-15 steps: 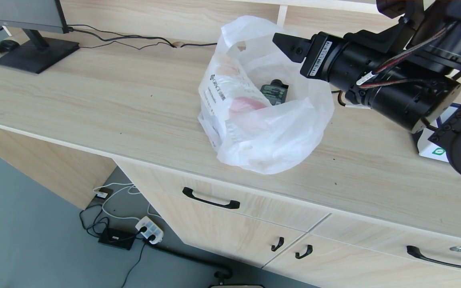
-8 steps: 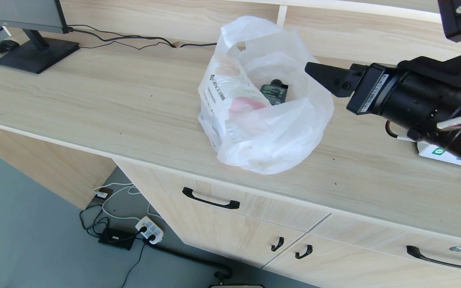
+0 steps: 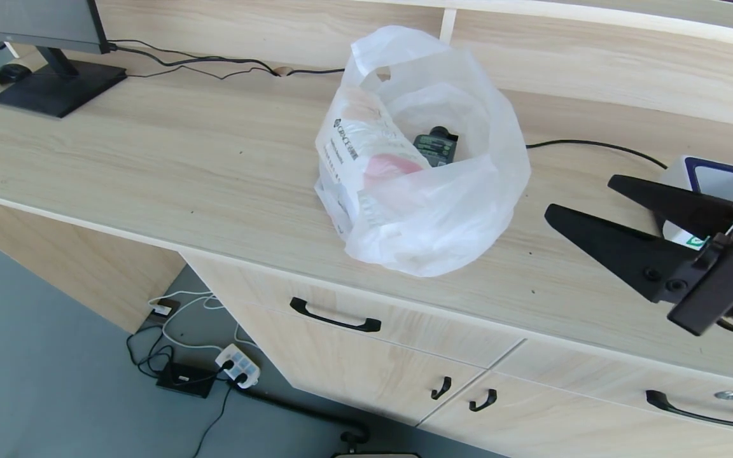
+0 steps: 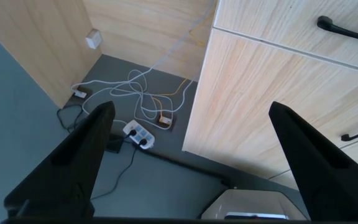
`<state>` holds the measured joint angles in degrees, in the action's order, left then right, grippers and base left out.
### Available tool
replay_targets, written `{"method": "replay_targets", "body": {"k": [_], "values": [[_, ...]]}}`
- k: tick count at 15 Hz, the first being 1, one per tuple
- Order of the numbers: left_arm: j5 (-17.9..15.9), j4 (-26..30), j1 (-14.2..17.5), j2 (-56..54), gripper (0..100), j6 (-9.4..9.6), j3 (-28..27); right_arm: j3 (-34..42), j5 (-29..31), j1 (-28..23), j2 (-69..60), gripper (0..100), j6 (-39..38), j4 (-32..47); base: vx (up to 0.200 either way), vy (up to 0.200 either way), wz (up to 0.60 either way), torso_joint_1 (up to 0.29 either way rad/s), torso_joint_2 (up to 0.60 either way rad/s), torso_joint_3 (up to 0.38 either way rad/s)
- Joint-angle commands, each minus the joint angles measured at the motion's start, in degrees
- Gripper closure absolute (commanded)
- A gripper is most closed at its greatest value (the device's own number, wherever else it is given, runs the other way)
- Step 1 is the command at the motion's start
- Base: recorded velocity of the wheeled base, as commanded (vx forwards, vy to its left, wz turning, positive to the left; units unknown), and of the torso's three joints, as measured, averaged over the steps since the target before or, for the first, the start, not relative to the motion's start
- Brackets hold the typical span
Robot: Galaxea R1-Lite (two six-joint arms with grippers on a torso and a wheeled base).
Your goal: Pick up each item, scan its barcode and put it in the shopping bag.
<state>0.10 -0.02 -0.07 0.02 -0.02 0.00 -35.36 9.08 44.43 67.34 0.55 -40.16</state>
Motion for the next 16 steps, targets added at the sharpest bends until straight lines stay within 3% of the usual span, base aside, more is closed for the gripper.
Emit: {"method": "replay_targets", "body": {"k": [1, 8, 11, 13, 16], "values": [[-0.1, 0.02, -0.01, -0.02, 0, -0.06, 0.0, 1.61, 0.15, 2.32, -4.5, 0, 0.51, 0.34, 0.0, 0.0, 0.0, 0.0, 0.0, 0.0], [-0.01, 0.02, -0.1, 0.06, 0, -0.06, 0.0, 5.66, 0.23, 2.06, -13.11, 0, 0.42, 5.88, 0.0, 0.0, 0.0, 0.0, 0.0, 0.0], [-0.01, -0.15, -0.01, 0.06, 0, -0.33, 0.0, 13.74, 0.32, 2.15, -18.3, 0, 3.58, 5.88, 0.0, 0.0, 0.0, 0.0, 0.0, 0.0], [-0.01, -0.15, -0.01, 0.06, 0, -0.42, 0.0, 24.03, 0.23, 1.97, -27.09, 0, 2.88, 6.49, 0.0, 0.0, 0.0, 0.0, 0.0, 0.0], [-0.01, -0.06, -0.01, 0.06, 0, -0.33, 0.0, 33.69, -4.16, 2.59, -37.63, 0, 2.53, 9.66, 0.0, 0.0, 0.0, 0.0, 0.0, 0.0]]}}
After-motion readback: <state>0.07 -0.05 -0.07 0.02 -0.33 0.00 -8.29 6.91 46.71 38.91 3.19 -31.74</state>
